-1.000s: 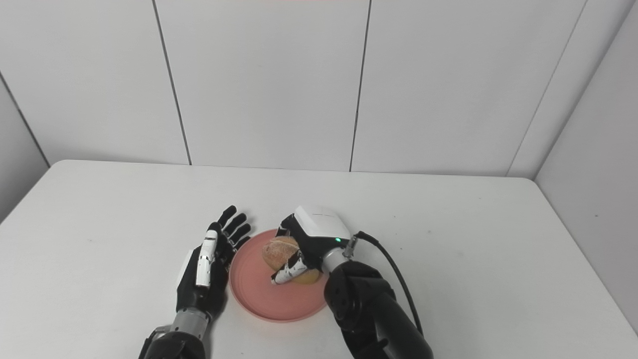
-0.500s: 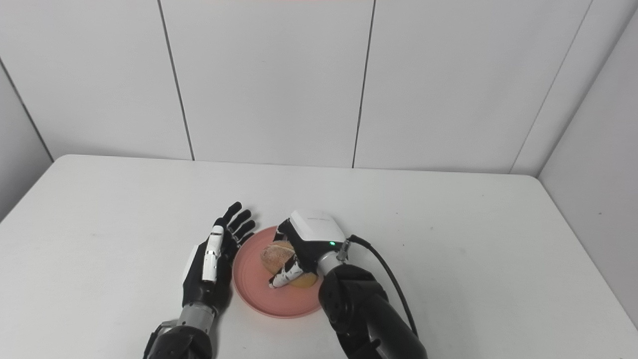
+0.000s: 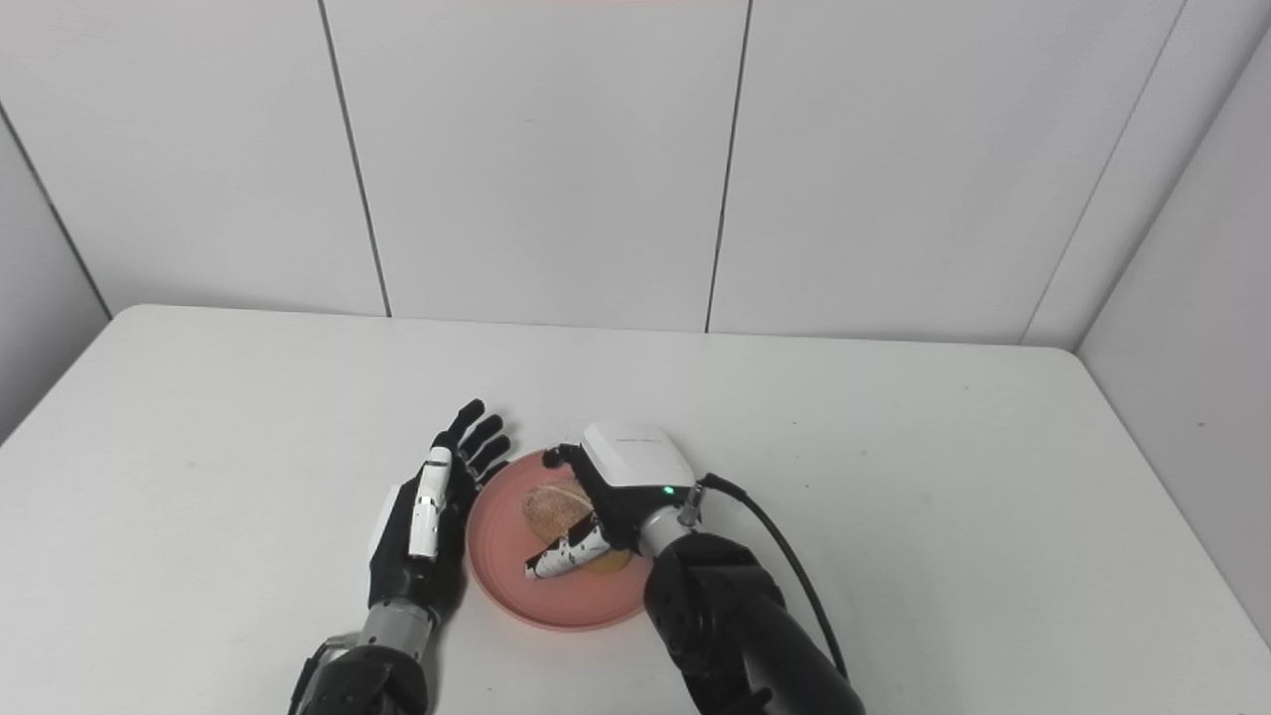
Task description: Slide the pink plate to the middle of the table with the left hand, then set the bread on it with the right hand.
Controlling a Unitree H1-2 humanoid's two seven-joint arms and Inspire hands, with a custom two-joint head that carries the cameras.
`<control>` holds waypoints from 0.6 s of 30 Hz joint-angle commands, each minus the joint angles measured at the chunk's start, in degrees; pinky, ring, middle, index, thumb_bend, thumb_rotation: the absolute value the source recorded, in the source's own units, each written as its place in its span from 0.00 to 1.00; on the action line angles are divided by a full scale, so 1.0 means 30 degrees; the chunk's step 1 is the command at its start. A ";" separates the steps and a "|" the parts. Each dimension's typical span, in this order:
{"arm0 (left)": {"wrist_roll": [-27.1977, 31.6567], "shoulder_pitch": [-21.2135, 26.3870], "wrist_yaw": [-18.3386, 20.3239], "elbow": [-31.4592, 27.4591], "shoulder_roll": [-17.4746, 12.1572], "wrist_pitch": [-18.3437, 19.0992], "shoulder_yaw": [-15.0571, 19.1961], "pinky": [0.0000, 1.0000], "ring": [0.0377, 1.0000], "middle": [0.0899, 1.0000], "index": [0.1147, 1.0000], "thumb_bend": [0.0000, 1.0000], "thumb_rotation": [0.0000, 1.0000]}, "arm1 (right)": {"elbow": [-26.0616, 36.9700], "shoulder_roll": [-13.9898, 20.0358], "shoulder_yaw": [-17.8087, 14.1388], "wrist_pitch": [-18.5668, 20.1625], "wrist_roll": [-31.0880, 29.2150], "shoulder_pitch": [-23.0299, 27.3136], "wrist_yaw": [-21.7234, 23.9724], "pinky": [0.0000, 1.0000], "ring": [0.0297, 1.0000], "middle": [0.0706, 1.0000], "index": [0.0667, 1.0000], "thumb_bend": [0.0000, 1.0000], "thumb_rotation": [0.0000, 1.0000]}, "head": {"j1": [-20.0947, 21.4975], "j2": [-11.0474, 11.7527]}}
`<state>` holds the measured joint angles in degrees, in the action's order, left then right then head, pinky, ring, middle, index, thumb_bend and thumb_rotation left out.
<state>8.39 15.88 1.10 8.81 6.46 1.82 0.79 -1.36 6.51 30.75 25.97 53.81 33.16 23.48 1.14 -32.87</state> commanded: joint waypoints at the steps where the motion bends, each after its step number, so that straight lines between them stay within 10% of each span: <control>1: -0.0159 -0.0430 -0.0143 0.0206 0.0287 0.0776 -0.0218 0.89 0.90 0.90 0.88 0.36 1.00 | 0.0717 0.0127 0.0104 -0.0031 -0.0022 0.0203 0.0585 0.80 0.85 0.87 0.87 0.85 0.38 | -0.0010 -0.0025; 18: -0.0785 -0.0746 -0.0101 -0.0341 0.0195 0.0554 -0.0577 0.96 0.94 0.95 0.94 0.37 1.00 | 0.1998 0.0996 -0.0897 -0.2305 -0.1876 -0.0610 0.0180 0.96 1.00 1.00 1.00 1.00 0.76 | -0.0049 0.0050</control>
<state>7.00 14.61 0.92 7.07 6.84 2.33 -0.24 3.67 9.66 29.14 22.35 49.85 30.92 26.97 1.06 -32.70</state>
